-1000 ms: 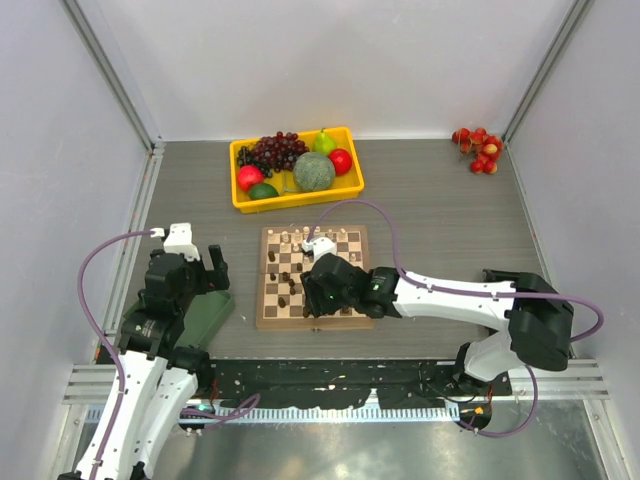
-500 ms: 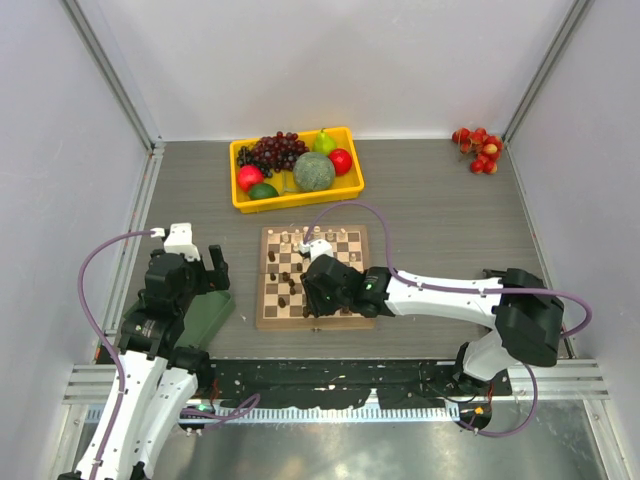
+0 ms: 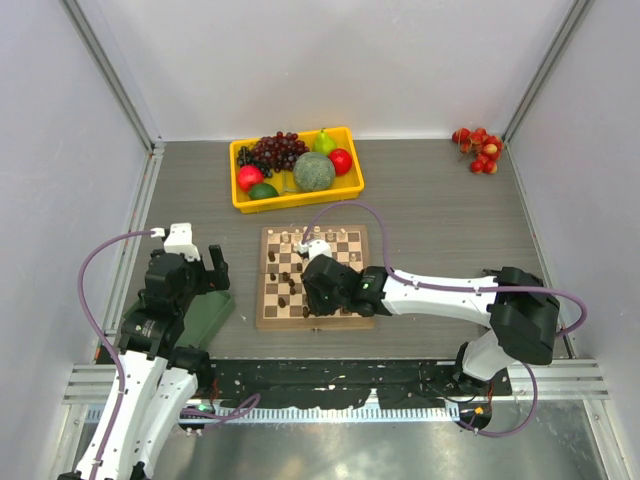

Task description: Set up the chess pieces on the board

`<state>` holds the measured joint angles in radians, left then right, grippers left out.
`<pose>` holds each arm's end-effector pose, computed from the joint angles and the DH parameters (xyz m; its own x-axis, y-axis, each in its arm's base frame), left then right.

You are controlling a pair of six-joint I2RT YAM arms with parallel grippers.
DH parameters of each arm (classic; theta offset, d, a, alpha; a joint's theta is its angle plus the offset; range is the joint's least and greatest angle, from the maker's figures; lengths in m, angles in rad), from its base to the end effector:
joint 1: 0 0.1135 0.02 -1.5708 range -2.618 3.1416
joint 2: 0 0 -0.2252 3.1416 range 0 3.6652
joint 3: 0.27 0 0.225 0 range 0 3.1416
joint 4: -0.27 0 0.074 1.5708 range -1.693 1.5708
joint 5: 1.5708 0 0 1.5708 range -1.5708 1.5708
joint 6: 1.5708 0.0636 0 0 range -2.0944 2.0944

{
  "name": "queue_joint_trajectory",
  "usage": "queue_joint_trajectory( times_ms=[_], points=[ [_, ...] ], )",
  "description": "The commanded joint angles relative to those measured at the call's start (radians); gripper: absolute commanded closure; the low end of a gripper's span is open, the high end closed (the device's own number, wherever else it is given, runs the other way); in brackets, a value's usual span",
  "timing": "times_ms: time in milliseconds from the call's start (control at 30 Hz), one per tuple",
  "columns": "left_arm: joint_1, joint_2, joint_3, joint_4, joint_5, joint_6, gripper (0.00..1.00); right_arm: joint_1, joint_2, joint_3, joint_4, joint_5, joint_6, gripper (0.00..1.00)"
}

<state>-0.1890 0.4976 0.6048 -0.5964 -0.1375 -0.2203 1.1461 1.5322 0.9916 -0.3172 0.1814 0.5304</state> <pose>0.1512 -0.0200 0.2395 -0.4651 -0.1314 -0.8755 -0.0352 0.9909 -0.1300 0.1413 0.2845 0.1751 -0.6976 -0.3351 -0.6333 -0.5735 0.7910 0.2132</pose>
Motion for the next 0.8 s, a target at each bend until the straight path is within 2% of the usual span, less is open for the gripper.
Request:
queue_joint_trajectory(
  times_ms=[0, 167, 767],
  points=[
    [-0.003, -0.001, 0.0, 0.023, 0.01, 0.009, 0.01, 0.006, 0.008, 0.045, -0.003, 0.023, 0.01, 0.73],
    [-0.003, -0.001, 0.0, 0.024, 0.01, 0.009, 0.01, 0.017, -0.009, 0.055, -0.036, 0.046, 0.002, 0.78],
    [-0.004, -0.002, -0.003, 0.023, 0.012, 0.009, 0.01, 0.041, -0.032, 0.064, -0.099, 0.112, -0.004, 0.78]
  ],
)
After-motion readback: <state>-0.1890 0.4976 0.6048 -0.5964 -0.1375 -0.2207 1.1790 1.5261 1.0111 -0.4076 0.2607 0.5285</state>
